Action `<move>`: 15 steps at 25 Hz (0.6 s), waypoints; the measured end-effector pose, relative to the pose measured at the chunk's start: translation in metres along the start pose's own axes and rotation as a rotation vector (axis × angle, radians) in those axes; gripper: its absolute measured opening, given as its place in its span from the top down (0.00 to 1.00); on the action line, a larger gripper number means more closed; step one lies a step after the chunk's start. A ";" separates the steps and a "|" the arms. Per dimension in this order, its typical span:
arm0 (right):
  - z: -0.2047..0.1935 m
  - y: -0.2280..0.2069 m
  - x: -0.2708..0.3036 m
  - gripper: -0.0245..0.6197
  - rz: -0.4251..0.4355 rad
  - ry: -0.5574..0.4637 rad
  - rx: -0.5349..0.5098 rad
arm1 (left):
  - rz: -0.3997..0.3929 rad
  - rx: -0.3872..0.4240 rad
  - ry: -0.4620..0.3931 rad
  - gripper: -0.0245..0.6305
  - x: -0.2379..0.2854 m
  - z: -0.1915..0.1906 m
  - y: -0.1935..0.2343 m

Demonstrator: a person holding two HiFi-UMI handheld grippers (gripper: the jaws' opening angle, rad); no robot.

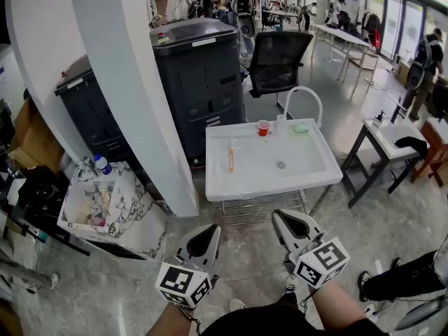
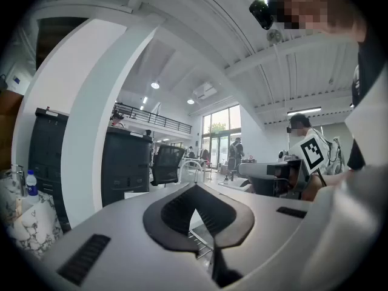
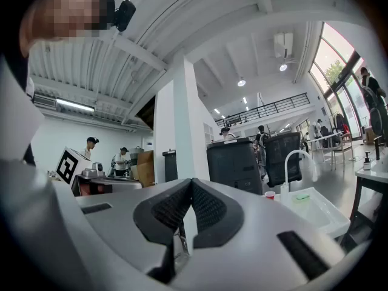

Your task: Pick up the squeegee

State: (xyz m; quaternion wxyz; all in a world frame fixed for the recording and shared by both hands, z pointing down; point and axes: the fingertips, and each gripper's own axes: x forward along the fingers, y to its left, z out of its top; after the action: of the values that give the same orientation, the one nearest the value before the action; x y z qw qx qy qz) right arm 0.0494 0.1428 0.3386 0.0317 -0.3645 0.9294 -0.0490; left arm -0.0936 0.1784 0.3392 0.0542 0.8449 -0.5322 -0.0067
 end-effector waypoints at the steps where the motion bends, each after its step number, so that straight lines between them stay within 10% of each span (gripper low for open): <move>1: 0.001 0.001 -0.001 0.94 0.002 0.001 0.000 | -0.002 0.002 0.000 0.94 -0.001 -0.003 -0.001; 15: 0.002 0.009 -0.003 0.94 0.002 -0.013 0.009 | 0.006 0.011 -0.008 0.94 -0.009 -0.007 0.001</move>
State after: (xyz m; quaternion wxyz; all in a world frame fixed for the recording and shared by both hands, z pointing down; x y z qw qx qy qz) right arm 0.0461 0.1513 0.3360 0.0394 -0.3638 0.9292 -0.0508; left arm -0.0978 0.1872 0.3456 0.0476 0.8435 -0.5350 -0.0071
